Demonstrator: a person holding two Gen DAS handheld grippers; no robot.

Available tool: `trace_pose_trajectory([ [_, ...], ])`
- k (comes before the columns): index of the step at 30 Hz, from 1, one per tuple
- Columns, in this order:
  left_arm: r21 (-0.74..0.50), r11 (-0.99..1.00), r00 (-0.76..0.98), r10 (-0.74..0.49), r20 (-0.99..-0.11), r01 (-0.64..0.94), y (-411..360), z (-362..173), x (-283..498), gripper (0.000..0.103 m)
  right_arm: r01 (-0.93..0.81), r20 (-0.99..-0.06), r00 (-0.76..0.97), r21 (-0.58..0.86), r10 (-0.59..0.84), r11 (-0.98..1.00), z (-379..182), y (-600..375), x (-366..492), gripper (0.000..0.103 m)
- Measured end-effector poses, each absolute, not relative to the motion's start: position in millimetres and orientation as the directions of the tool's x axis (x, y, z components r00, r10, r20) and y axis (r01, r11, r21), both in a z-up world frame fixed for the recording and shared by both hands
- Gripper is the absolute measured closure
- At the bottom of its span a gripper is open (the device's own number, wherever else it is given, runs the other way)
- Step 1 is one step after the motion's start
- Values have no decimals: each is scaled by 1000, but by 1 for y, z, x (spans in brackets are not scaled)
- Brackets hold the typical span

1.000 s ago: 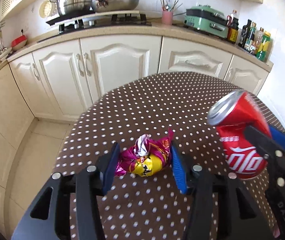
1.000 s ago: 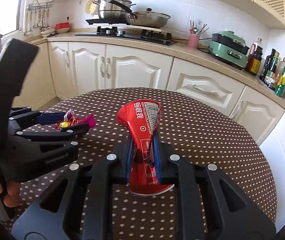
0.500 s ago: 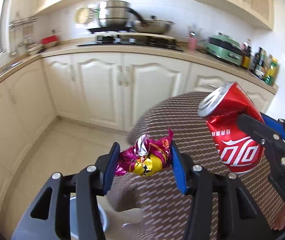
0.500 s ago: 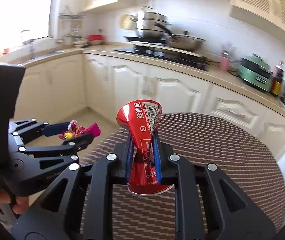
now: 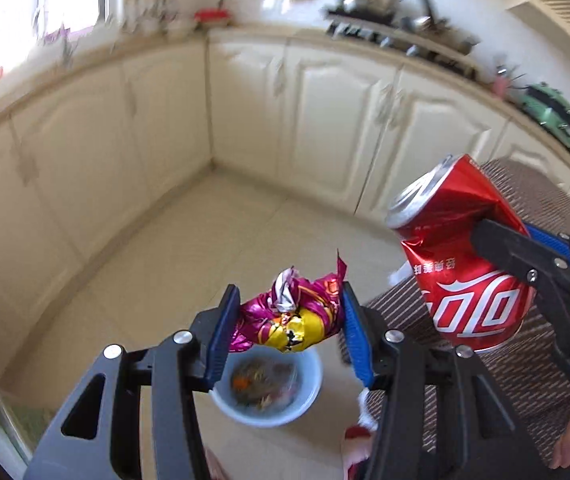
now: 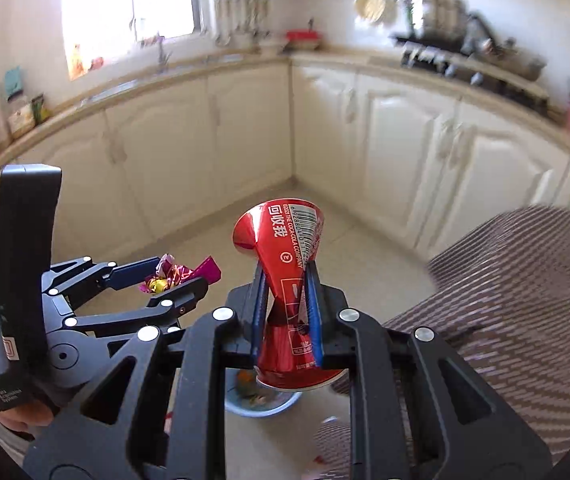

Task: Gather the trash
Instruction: 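Carry the pink wrapper and red can over the bucket and open both tools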

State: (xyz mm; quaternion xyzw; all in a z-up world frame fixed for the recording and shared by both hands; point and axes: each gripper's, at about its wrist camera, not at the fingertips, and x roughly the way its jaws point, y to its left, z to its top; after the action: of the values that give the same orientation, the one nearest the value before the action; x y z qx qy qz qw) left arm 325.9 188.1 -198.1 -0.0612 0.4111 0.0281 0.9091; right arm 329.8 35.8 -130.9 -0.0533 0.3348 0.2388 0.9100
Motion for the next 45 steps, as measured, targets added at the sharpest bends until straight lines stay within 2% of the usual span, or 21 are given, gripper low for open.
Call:
trace_pose_trajectory([
  [10, -143, 965, 442, -32, -896, -218, 247, -341, 351, 54, -463, -822, 448, 124, 353, 877, -286, 108, 372, 85],
  [19, -225, 941, 371, -121, -921, -252, 264, -408, 379, 50, -411, -880, 368, 136, 301, 902, -360, 120, 398, 85],
  [24, -227, 932, 343, -123, -931, -282, 271, -419, 383, 39, -381, -889, 353, 148, 291, 913, -373, 121, 409, 85],
  [45, -193, 911, 264, -98, -960, -364, 287, -434, 389, 37, -361, -912, 296, 170, 285, 917, -406, 127, 421, 85],
])
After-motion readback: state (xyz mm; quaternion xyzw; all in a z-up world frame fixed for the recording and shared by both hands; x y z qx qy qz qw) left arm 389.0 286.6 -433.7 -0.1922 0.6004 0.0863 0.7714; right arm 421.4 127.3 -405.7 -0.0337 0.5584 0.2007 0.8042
